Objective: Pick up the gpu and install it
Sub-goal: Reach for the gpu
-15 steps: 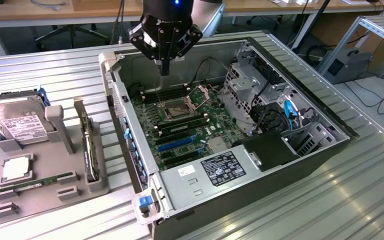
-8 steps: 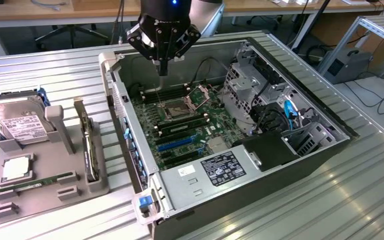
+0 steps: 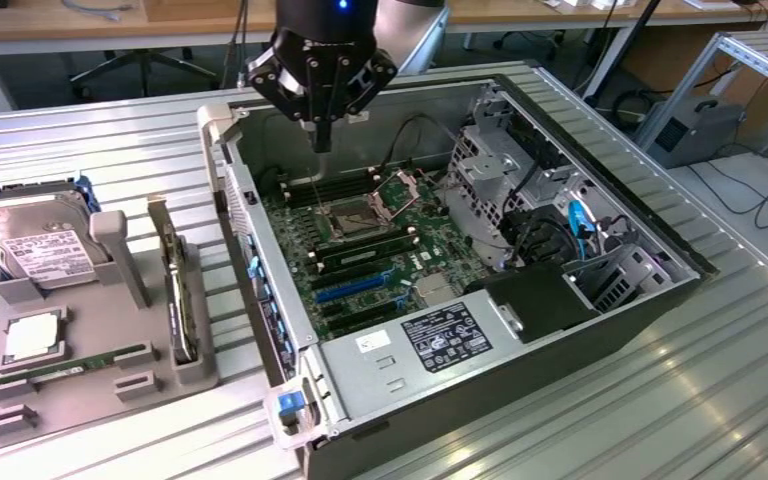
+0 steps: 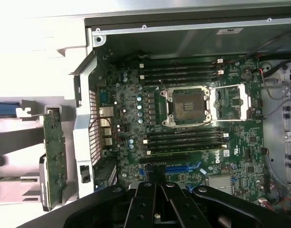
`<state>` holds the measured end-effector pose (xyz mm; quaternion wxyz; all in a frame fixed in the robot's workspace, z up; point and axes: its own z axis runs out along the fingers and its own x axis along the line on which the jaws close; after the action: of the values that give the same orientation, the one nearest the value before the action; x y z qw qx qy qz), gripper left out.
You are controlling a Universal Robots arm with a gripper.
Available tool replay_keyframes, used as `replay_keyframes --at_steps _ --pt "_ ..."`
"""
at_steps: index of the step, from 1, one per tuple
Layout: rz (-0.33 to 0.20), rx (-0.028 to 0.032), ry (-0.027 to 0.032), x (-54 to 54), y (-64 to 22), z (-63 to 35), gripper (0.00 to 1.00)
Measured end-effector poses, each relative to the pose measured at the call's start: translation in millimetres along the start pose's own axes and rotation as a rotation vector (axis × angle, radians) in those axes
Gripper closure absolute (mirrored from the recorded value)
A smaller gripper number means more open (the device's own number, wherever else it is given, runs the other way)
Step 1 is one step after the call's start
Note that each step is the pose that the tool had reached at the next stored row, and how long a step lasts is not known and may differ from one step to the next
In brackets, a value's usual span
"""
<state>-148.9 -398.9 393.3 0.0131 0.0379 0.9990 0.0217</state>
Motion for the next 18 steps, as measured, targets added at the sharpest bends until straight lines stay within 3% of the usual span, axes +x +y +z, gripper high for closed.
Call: replay_keyframes --at_steps 18 --pt "0.0 0.0 0.0 8.2 -0.6 -0.2 0.89"
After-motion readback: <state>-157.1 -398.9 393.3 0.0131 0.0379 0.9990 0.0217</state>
